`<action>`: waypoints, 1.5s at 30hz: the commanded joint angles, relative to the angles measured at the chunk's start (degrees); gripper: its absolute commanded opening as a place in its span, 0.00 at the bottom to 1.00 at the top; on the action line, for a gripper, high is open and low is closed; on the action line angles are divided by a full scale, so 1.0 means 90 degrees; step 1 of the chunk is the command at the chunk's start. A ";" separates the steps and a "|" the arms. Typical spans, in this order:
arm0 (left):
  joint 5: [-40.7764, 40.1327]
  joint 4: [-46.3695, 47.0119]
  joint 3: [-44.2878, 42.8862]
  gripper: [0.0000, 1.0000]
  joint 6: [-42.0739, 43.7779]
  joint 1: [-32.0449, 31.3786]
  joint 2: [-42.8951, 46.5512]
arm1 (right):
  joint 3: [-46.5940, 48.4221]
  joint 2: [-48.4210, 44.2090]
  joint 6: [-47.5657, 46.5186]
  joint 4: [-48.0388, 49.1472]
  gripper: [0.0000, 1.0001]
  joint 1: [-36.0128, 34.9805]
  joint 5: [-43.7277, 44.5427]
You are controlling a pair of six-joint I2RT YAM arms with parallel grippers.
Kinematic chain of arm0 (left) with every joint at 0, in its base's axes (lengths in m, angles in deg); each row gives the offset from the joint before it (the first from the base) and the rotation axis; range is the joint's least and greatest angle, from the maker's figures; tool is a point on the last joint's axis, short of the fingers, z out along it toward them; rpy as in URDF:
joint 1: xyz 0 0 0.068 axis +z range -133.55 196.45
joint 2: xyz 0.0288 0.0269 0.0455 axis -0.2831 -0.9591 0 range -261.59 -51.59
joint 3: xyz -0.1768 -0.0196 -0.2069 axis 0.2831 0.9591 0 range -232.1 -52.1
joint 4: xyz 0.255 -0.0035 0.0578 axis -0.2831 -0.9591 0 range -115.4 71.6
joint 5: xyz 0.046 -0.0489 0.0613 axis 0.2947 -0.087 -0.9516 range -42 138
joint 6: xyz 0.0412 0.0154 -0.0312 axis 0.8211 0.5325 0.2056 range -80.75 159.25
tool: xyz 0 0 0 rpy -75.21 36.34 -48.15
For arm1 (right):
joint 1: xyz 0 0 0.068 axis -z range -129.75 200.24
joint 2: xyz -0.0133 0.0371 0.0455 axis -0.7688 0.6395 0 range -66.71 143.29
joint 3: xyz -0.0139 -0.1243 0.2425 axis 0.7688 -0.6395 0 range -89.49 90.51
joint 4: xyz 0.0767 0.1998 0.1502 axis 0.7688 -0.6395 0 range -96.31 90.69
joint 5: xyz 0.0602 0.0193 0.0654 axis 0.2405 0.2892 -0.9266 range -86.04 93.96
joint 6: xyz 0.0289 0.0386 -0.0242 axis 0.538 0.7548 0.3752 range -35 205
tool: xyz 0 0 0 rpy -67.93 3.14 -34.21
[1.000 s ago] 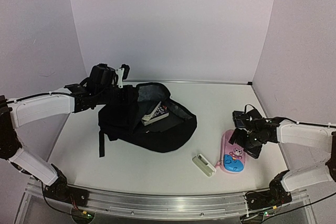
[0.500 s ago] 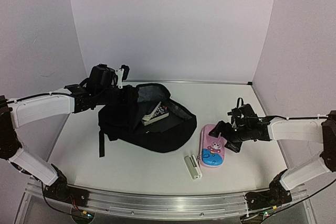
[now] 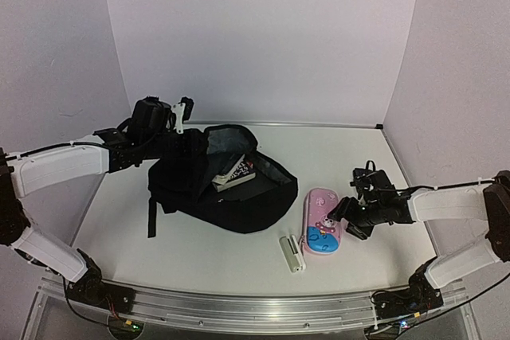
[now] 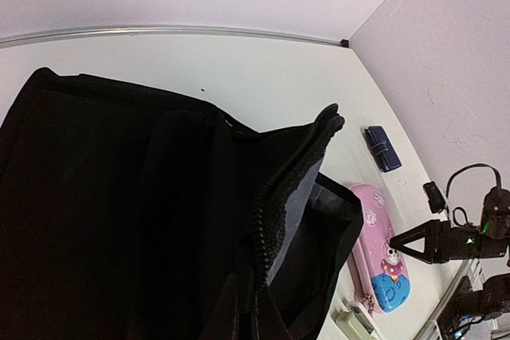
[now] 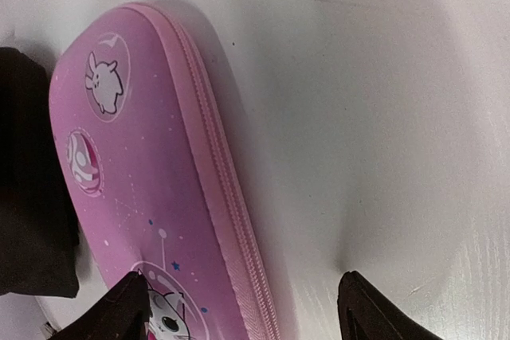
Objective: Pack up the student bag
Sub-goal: Pick up the stationery from the center of the board.
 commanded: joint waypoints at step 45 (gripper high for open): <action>0.0412 0.0065 -0.0344 0.00 0.0294 0.0046 0.0521 | -0.0513 -0.1517 0.1034 0.2423 0.00 0.0114 -0.1163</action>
